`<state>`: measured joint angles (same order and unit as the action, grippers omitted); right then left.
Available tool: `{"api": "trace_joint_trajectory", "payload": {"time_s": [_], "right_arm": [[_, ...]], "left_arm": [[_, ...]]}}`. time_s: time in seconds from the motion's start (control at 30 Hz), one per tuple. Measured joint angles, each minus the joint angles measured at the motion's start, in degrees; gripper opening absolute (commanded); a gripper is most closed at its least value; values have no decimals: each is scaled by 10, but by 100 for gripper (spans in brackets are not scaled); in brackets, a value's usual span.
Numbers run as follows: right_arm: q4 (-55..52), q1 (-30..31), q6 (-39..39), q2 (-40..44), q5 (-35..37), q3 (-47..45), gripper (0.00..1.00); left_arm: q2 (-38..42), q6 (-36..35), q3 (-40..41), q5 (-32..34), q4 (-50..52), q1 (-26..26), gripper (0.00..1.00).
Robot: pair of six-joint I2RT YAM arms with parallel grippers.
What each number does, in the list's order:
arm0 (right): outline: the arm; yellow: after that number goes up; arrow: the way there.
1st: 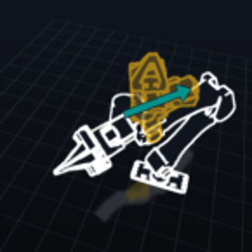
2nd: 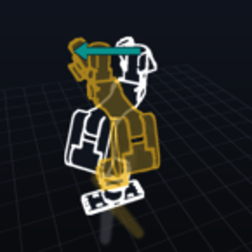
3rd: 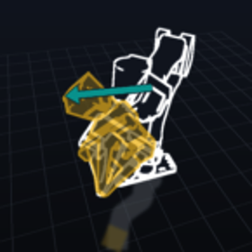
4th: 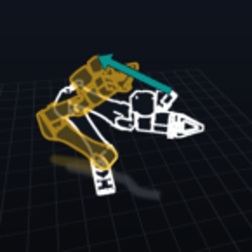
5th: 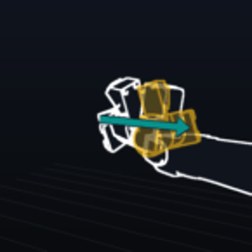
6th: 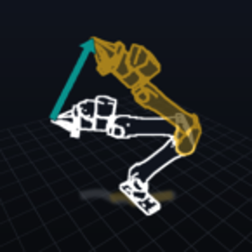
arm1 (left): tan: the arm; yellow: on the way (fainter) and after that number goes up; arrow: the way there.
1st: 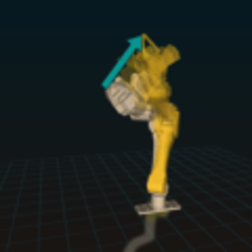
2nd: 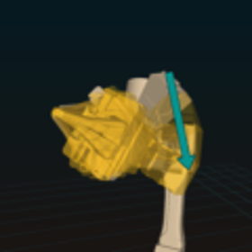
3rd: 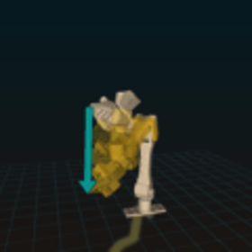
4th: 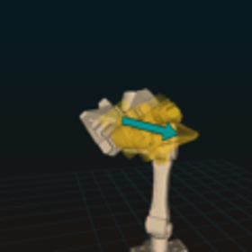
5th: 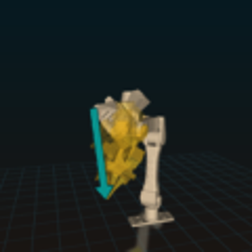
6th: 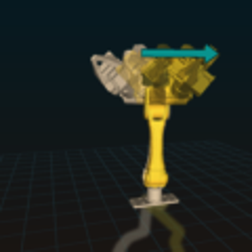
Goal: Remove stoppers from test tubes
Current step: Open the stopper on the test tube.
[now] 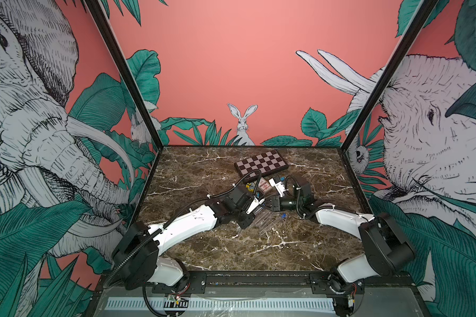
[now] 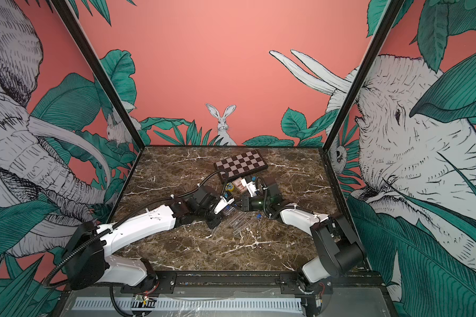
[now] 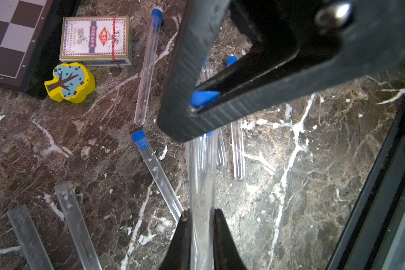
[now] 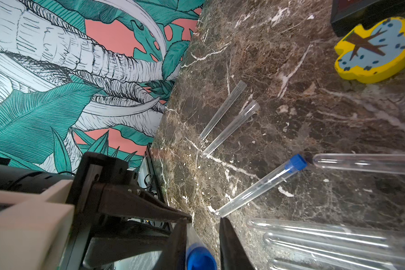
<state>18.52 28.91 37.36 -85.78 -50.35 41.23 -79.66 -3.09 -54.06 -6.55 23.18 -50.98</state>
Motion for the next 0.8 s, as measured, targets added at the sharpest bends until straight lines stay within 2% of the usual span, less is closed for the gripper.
{"api": "trace_joint_trajectory", "payload": {"time_s": [0.8], "right_arm": [[21, 0, 15, -1, -3, 0, 10]], "left_arm": [[3, 0, 4, 16, -7, 0, 8]]}}
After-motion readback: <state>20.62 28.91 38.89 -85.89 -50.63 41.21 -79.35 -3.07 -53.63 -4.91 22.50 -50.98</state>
